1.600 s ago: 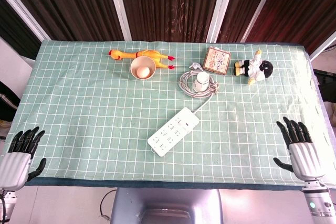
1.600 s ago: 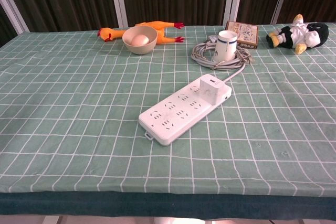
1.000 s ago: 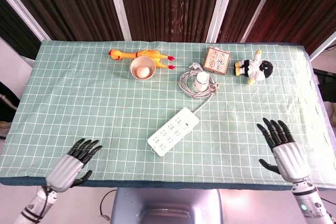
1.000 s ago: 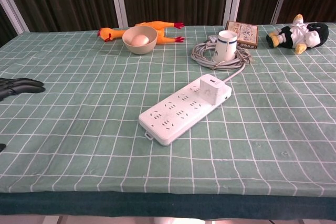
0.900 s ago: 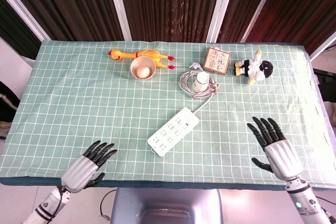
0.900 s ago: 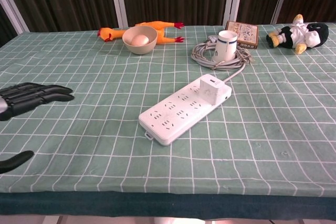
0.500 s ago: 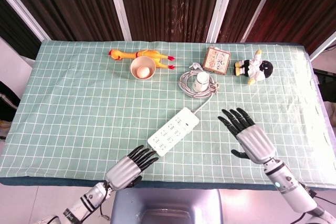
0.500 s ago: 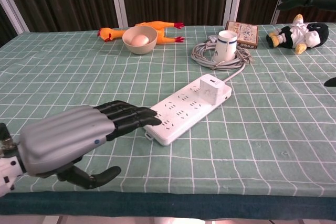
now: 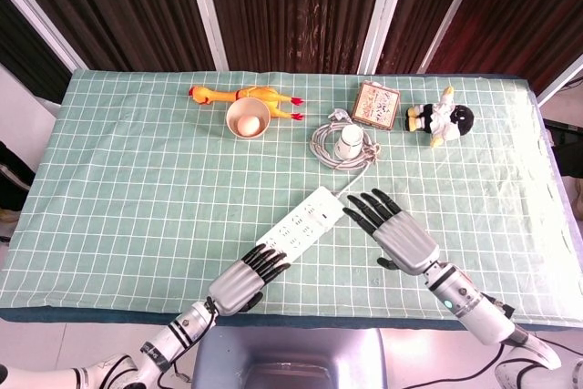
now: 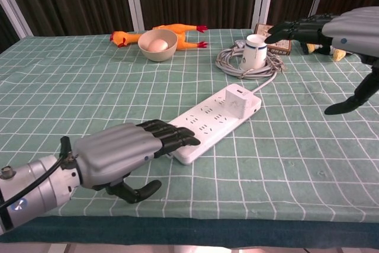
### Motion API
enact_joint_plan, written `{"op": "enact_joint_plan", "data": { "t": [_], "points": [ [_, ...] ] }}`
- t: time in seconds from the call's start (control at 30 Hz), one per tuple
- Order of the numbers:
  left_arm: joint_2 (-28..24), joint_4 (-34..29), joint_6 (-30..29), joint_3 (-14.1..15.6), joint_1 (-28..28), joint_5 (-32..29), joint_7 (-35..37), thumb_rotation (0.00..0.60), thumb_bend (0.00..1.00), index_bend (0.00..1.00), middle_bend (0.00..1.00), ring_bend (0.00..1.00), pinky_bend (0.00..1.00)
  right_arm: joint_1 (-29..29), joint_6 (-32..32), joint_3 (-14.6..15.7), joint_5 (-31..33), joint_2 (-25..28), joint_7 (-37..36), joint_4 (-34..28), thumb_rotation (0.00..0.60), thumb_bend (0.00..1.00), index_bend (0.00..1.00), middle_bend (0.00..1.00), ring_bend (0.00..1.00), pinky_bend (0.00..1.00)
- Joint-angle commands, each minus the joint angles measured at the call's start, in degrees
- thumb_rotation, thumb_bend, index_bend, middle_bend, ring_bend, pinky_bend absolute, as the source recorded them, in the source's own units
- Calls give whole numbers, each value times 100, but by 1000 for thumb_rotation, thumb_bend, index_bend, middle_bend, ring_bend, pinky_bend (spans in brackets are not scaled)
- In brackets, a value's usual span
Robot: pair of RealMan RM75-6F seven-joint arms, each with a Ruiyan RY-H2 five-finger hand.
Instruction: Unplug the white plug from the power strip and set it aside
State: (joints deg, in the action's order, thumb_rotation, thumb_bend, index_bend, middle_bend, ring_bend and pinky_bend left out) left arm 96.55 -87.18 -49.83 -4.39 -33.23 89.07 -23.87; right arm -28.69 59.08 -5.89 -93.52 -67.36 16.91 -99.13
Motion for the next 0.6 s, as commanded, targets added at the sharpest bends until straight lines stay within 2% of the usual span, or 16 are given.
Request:
{"op": "enact_joint_plan", "data": {
  "t": [0.03, 0.3, 0.6],
  "points": [
    [100, 150, 80, -24, -89, -157, -31, 600, 513, 0, 0, 0, 0, -123, -129, -9, 103, -149, 200, 69, 600, 159, 132, 83, 0, 0],
    [252, 394, 41, 30, -199, -382, -148, 600, 514, 0, 0, 0, 0, -395, -337, -102, 424, -622, 564, 436, 600, 162, 136, 98, 0, 0],
    [255, 445, -104, 180, -218, -464, -189, 600, 514, 0, 0, 0, 0, -604, -320, -87, 515, -1232, 733, 1016, 600, 163, 212, 163, 0, 38]
  ]
}}
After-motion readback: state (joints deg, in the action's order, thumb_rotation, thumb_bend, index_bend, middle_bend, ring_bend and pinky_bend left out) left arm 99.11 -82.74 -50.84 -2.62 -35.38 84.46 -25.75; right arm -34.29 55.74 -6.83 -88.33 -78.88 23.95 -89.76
